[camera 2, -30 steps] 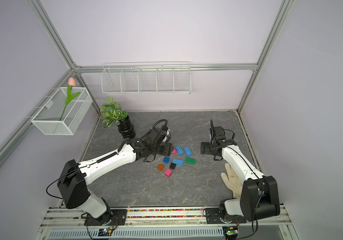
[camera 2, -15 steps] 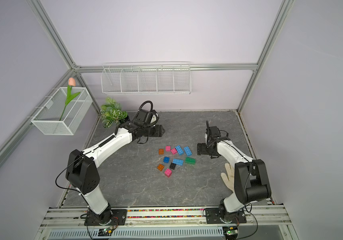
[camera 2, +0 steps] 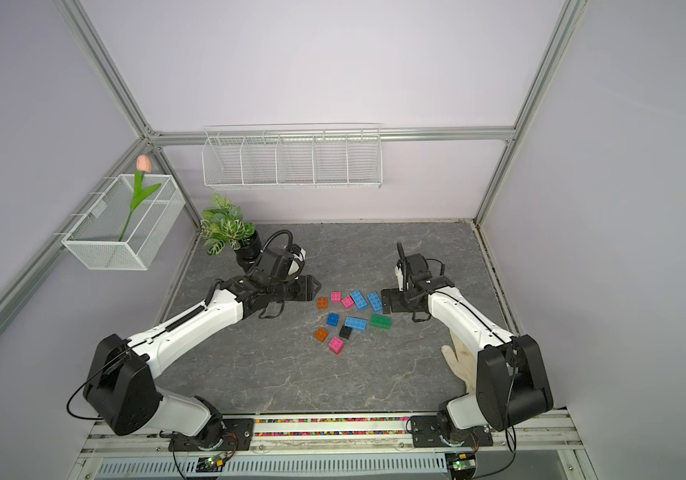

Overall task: Assemble the letter p with lego
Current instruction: Pick up the lego brick from the center of the board.

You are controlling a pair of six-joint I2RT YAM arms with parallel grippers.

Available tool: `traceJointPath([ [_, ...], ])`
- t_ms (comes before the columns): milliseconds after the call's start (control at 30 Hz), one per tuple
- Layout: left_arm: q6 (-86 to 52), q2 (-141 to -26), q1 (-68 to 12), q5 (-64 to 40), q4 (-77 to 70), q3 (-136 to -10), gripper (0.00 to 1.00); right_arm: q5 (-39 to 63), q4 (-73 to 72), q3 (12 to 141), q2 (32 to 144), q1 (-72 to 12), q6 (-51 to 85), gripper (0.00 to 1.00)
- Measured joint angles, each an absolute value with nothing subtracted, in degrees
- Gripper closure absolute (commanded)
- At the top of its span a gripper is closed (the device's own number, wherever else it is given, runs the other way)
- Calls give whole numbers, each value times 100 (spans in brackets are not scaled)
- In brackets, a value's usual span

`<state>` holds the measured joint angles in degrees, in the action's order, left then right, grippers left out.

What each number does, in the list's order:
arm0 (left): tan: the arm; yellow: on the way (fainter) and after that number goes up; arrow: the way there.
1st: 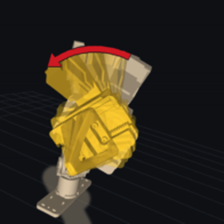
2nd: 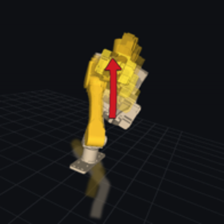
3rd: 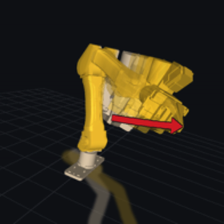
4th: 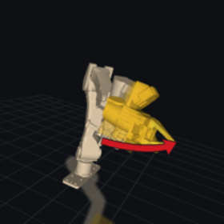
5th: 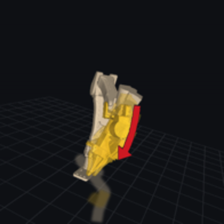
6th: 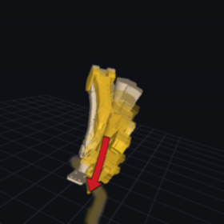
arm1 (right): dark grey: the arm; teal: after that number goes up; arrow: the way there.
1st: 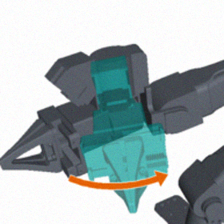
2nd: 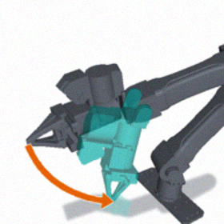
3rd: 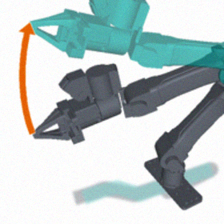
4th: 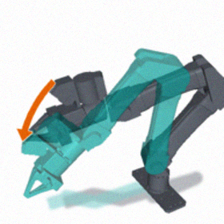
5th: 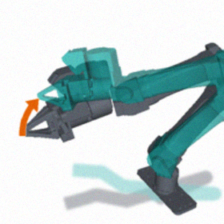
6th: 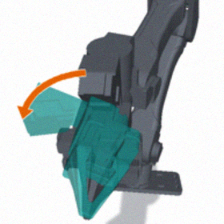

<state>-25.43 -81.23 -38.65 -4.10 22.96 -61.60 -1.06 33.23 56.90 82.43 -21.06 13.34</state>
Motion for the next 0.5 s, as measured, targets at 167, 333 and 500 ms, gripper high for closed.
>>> traceJointPath([
  [167,-2709,-7612,-3909,-281,2165,-5767,42,-224,3369,5883,8482,-2333,1391,9],
  [333,-2823,-7321,-3918,-163,2008,-5465,41,-460,3472,6569,9391,-2425,1330,14],
  [500,-2816,-7356,-3918,-86,1949,-5343,43,-624,3575,7131,10232,-2593,1258,15],
])
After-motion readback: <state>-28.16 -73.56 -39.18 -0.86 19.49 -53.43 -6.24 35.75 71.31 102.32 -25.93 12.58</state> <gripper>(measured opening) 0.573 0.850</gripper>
